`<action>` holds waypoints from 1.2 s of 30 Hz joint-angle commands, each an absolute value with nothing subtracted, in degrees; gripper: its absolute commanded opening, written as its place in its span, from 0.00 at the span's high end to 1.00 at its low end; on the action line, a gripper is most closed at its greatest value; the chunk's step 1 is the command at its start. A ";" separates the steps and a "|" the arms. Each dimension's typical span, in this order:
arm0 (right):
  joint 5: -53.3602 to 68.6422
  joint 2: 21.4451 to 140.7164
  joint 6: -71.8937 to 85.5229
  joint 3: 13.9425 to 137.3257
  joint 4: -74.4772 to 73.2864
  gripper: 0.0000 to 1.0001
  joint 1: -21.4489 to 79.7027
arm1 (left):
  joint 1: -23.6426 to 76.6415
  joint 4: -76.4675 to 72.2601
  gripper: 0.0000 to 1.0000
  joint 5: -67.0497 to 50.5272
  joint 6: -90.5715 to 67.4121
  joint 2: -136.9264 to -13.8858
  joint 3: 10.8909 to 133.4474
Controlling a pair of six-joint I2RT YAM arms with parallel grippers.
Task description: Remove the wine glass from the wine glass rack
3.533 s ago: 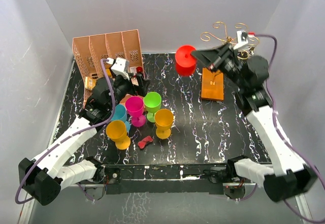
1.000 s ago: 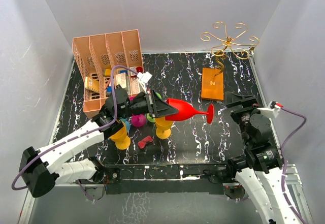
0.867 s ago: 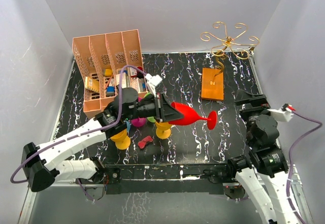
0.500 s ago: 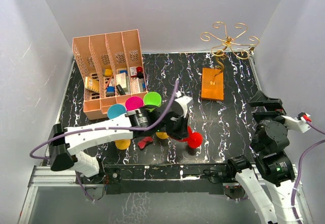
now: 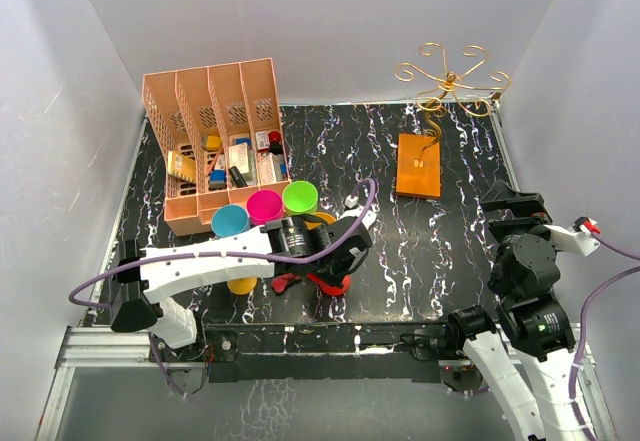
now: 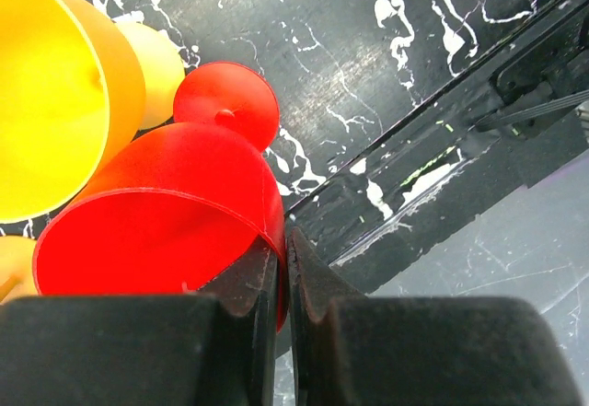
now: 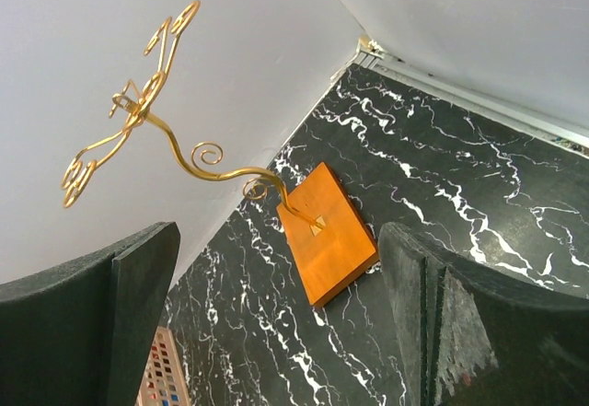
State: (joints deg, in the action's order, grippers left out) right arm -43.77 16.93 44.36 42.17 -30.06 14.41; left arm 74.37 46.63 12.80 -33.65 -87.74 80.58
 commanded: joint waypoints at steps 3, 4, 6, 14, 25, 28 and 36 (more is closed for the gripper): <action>-41.88 17.83 46.07 42.10 -29.01 0.02 14.61 | 74.58 50.42 1.00 12.32 -31.36 -83.98 79.62; -41.72 17.88 46.09 42.10 -29.00 0.02 14.64 | 74.57 50.18 1.00 11.90 -31.21 -83.99 79.43; -41.38 17.91 46.12 42.02 -29.06 0.02 14.66 | 74.59 49.85 1.00 10.74 -30.74 -84.32 79.15; -40.96 17.23 45.65 41.62 -29.01 0.02 14.52 | 74.60 51.46 0.99 8.55 -29.84 -85.26 78.68; -39.72 17.59 46.42 40.72 -29.00 0.02 14.66 | 74.81 52.63 0.93 8.33 -29.11 -85.49 77.94; -39.16 17.78 46.68 40.67 -29.05 0.02 14.60 | 74.79 52.48 0.85 9.12 -29.35 -85.98 78.02; -28.17 19.81 32.92 42.90 -23.47 0.01 14.59 | 74.84 49.82 0.52 11.17 -30.38 -81.90 77.09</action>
State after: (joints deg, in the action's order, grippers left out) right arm -35.88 18.41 42.59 41.34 -29.56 14.41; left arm 74.48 50.87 8.82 -29.78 -86.67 77.65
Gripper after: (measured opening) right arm 0.987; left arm 0.421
